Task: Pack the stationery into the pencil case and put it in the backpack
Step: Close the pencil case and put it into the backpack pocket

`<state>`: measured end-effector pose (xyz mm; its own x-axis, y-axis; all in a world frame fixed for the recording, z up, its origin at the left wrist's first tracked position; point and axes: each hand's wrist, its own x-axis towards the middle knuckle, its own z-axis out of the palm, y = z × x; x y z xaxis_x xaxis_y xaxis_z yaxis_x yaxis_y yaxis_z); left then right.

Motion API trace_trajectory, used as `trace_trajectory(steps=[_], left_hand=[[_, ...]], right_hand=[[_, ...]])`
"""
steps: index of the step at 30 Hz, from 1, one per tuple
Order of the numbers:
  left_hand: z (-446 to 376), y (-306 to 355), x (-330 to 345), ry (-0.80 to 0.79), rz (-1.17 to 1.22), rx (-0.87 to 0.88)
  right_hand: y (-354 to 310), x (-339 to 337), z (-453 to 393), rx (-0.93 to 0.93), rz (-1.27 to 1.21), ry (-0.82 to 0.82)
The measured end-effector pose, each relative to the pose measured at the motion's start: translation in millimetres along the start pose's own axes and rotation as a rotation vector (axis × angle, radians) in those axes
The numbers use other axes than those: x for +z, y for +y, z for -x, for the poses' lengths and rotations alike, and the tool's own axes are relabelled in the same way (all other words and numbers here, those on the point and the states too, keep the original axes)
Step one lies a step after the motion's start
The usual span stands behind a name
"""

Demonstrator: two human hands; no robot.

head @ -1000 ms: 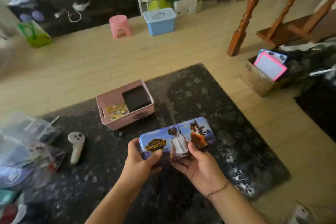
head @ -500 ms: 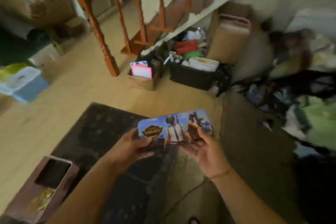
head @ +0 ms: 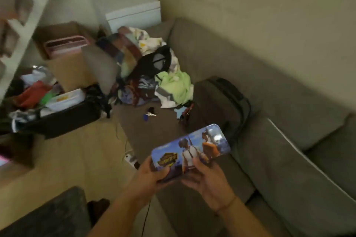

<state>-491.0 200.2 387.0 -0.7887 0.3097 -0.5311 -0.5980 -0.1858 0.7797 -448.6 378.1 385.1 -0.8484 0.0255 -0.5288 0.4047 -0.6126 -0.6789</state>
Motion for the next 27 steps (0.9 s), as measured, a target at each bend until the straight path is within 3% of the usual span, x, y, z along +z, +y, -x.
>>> trace_trajectory(steps=[9, 15, 17, 20, 22, 24, 27], left_hand=[[-100, -22, 89, -0.252, -0.265, -0.220], [-192, -21, 97, -0.627, -0.925, -0.348], [-221, -24, 96, -0.708, -1.137, -0.179], [-277, -46, 105, -0.838, -1.772, 0.357], [-305, -63, 112, -0.773, -2.055, 0.707], [-323, -72, 115, -0.701, -2.208, 0.953], [-343, -74, 106, -0.628, -2.257, 1.102]], right_hand=[[-28, -96, -23, -0.139, -0.272, 0.279], [-9, -143, -66, -0.227, -0.302, 0.455], [0, -163, -79, -0.267, -0.265, 0.505], [20, -203, -114, -0.346, -0.395, 0.522], [38, -220, -134, -0.387, -0.442, 0.545], [56, -234, -150, -0.405, -0.426, 0.565], [76, -245, -174, -0.488, -0.354, 0.586]])
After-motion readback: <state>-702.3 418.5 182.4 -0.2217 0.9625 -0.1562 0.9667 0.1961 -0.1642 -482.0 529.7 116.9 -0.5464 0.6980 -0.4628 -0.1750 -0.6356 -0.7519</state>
